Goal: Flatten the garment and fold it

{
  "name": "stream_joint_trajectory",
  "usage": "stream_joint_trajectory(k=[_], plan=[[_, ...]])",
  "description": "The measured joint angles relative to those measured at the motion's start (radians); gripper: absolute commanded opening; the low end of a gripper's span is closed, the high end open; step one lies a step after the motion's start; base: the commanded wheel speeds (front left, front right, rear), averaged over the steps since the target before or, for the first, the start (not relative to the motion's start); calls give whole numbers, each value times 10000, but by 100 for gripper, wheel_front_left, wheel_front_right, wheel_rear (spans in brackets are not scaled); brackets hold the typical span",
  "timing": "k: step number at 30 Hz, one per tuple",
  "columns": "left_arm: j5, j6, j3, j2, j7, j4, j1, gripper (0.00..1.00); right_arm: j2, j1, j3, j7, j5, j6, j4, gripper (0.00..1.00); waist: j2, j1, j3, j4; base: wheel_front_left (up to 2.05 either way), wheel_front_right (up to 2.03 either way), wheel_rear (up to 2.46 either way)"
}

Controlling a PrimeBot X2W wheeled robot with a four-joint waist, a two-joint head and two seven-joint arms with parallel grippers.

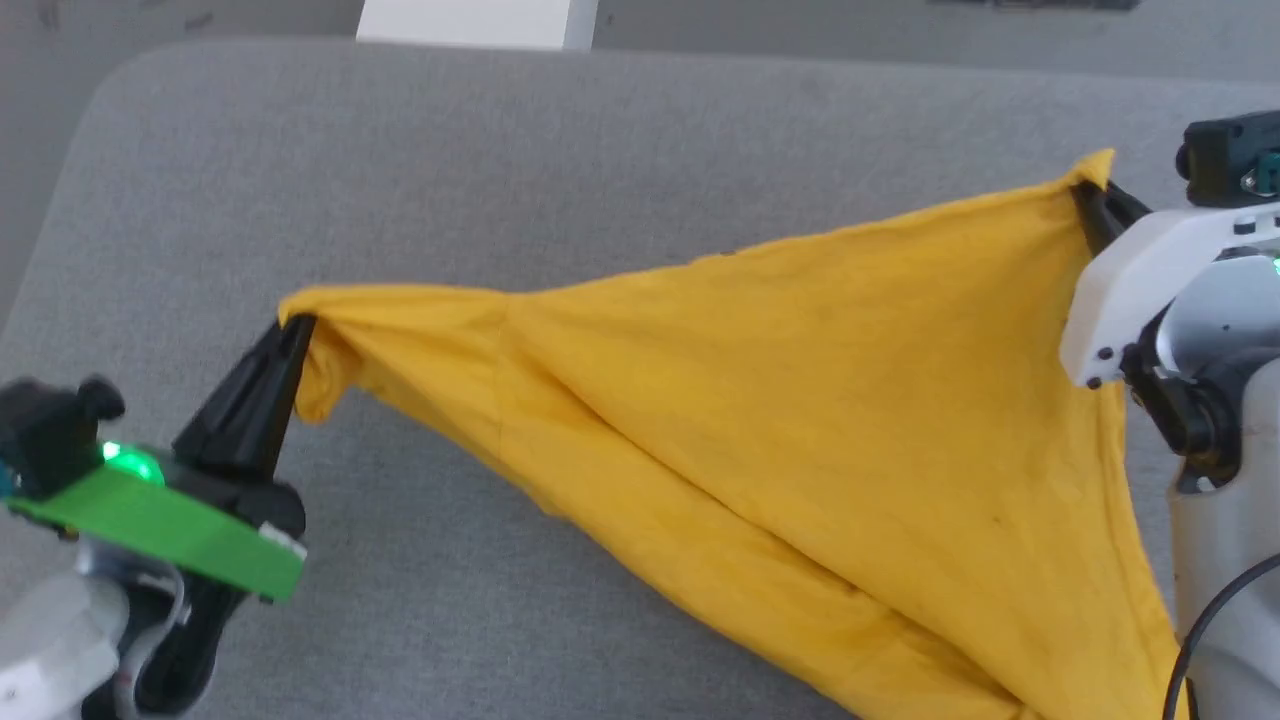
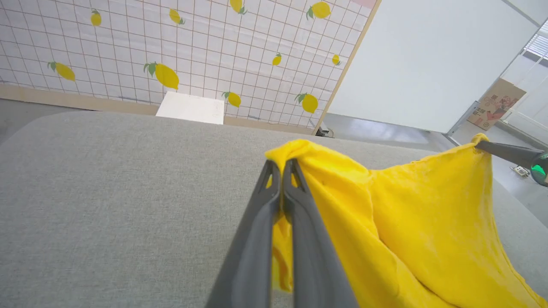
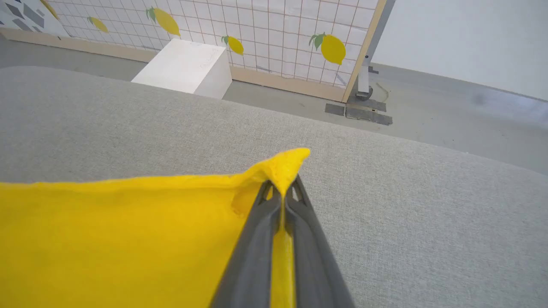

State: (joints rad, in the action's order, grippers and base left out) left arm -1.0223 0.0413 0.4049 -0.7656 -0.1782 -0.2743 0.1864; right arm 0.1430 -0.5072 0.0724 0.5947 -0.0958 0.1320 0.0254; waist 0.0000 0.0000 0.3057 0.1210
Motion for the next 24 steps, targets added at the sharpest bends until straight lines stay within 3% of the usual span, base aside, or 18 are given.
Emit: stream_joint_trajectory(k=[9, 18, 24], plan=[[790, 527, 583, 431, 1643, 1120, 3014, 0, 13, -914, -518, -982, -140, 0, 479, 0, 0, 0, -1343, -468, 0, 0, 0], [1396, 573, 1043, 1325, 3093, 3800, 6852, 0, 56, -3228, -1026, -1421, 244, 0, 1939, 0, 0, 0, -2401, -1030, 0, 0, 0], [2176, 742, 922, 1710, 2771, 5526, 9011, 0, -280, -4848, -1187, -1944, 794, 0, 2999, 0, 0, 0, -2545, -1454, 0, 0, 0]])
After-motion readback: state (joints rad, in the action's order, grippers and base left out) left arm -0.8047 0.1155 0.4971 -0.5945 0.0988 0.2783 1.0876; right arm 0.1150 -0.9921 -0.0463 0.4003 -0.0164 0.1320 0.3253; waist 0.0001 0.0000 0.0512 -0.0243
